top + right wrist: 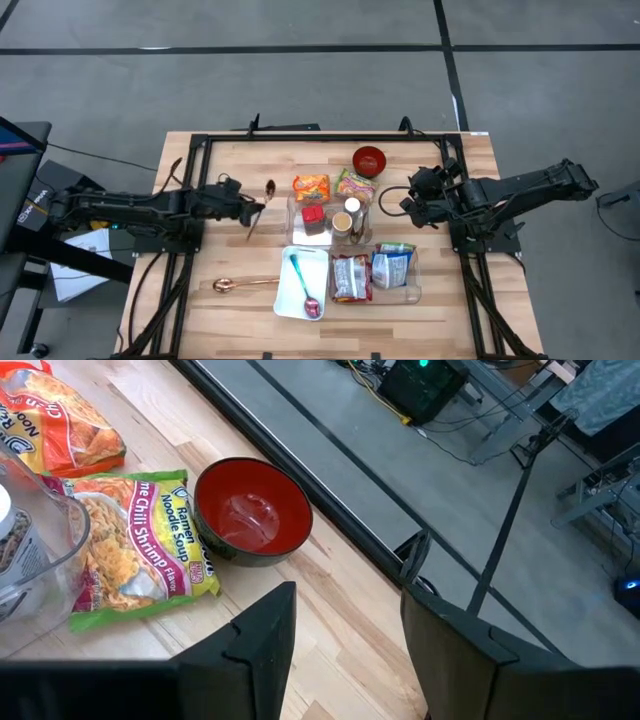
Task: Pick & Place Food Item
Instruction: Put the gold spoon into the white bin
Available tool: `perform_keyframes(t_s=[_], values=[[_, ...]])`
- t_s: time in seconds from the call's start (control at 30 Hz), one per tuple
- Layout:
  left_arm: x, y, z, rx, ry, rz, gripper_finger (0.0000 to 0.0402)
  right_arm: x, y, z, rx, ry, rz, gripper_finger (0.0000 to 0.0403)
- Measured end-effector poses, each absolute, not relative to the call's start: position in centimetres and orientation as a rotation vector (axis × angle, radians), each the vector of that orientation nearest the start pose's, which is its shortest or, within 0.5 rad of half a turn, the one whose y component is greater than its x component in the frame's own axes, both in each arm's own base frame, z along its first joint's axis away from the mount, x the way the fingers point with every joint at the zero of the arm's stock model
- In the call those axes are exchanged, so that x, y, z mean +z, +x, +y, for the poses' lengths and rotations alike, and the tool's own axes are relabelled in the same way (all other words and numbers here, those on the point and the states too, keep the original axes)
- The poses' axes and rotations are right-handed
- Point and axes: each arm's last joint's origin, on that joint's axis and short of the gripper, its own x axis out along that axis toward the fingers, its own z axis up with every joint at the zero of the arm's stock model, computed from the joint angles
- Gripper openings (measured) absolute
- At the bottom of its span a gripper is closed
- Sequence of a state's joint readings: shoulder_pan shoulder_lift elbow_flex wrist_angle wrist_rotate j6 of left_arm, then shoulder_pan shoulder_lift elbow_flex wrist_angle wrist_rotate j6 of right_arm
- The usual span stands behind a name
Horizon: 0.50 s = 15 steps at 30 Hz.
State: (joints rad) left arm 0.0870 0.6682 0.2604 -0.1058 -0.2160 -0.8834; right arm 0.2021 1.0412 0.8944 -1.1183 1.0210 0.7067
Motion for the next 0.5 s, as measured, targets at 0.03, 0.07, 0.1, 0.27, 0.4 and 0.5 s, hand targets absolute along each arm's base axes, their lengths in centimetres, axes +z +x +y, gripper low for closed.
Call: perform_keyframes(t_s=[0.03, 0.07, 0.1, 0.27, 0.4, 0.5], values=[[18.0, 14.5, 1.6, 0.456, -0.796, 0.348, 0.0003, 27.6, 16.4, 0.9, -1.001, -0.134, 0.733, 0.0175], [18.2, 14.7, 1.4, 0.41, -0.768, 0.343, 0.0003, 27.6, 16.4, 0.8, -1.001, -0.133, 0.733, 0.0175], [18.4, 14.8, 1.2, 0.366, -0.745, 0.335, 0.0003, 27.6, 16.4, 0.9, -1.001, -0.134, 0.733, 0.0175], [19.8, 15.4, 0.0, 0.153, -0.642, 0.257, 0.0004, 27.6, 16.4, 0.9, -1.001, -0.134, 0.733, 0.0175], [21.0, 15.7, -1.1, -0.04, -0.519, 0.172, 0.0004, 27.6, 16.4, 0.9, -1.001, -0.133, 0.733, 0.0176], [22.0, 15.8, -1.8, -0.152, -0.41, 0.089, 0.0004, 27.6, 16.4, 0.9, -1.001, -0.133, 0.732, 0.0175]])
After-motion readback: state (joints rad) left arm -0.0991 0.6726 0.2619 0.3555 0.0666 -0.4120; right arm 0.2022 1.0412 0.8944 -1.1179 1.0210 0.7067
